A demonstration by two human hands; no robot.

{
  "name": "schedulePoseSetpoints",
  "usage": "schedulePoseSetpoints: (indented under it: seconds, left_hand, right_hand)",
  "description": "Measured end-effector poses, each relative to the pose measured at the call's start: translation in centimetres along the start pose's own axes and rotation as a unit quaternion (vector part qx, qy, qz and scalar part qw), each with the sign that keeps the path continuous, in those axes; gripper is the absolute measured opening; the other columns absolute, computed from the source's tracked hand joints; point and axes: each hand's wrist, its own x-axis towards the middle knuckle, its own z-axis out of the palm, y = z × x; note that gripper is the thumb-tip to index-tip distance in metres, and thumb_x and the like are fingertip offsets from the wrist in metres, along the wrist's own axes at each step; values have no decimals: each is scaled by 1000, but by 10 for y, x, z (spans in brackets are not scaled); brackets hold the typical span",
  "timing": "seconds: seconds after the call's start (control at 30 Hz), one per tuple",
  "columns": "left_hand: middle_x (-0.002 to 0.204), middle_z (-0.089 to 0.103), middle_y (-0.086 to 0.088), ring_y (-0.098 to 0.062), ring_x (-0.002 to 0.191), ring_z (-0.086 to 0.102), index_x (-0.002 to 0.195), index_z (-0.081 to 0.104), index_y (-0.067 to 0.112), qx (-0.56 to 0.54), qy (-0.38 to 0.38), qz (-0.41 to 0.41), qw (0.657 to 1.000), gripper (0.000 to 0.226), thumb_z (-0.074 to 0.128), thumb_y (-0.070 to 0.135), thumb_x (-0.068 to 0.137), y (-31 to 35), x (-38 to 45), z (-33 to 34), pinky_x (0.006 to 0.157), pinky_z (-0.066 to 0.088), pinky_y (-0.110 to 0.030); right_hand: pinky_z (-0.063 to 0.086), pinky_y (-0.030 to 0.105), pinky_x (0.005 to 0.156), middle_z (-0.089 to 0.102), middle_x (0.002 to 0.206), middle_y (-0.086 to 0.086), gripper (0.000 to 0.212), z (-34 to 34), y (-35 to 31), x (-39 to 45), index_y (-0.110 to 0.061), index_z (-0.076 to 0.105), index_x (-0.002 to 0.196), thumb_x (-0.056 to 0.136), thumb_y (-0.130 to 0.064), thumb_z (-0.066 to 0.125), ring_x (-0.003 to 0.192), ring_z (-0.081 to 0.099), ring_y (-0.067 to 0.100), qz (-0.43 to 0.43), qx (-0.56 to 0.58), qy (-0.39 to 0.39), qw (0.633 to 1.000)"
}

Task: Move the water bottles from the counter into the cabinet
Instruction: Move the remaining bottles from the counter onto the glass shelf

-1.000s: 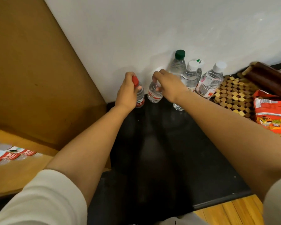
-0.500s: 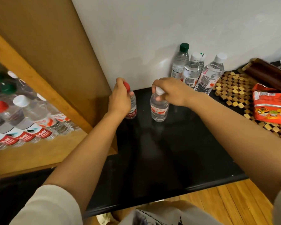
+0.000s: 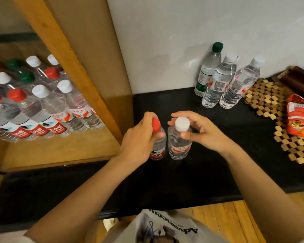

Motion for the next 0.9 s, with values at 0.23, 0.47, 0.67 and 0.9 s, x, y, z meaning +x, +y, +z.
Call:
schedulePoseSetpoints:
  seconds: [0.23,0.47,0.67,0.9]
  left_hand:
    - [119,53,16,-4,113,52,124,37,33,-236,44,-79,968,56,68,38,78,-18,-11,35,96,47,-29]
    - [124,50,12,7,116,49,129,33,23,-368,86,-112,919,82,81,3,65,-44,-18,98,95,37,-6]
    - [118,51,16,4,111,51,126,36,22,-385,52,-135,911,79,81,5,64,-51,-13,102,91,39,-4]
    - [130,52,3,-7,123,49,130,35,26,-431,8,-97,897,78,79,11,67,-48,-42,81,100,40,-18]
  right_hand:
    - [47,25,93,52,127,5,80,42,47,-6,-25,40,128,58,-23,80,116,55,13,21,119,195,973]
    - [41,53,102,53,130,16,98,61,89,-12,-3,37,132,49,-16,88,121,52,29,136,78,230,960]
    - [43,51,102,55,128,12,86,66,98,-14,-6,41,130,57,1,84,119,54,24,143,70,259,953]
    - [51,36,94,61,120,3,82,83,77,-33,-12,48,123,51,-11,87,112,60,17,112,54,263,957]
